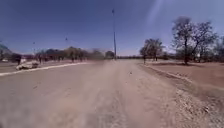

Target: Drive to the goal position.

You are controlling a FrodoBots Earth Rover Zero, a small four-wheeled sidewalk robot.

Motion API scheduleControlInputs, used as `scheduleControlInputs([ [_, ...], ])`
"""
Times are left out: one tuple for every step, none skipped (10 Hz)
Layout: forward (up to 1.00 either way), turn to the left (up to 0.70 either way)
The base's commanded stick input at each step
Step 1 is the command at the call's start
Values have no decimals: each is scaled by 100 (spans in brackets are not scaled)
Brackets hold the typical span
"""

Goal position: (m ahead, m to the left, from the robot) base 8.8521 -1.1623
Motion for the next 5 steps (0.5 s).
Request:
scheduleControlInputs([
  [100, 0],
  [100, 0],
  [100, 0],
  [100, 0],
  [100, 0],
])
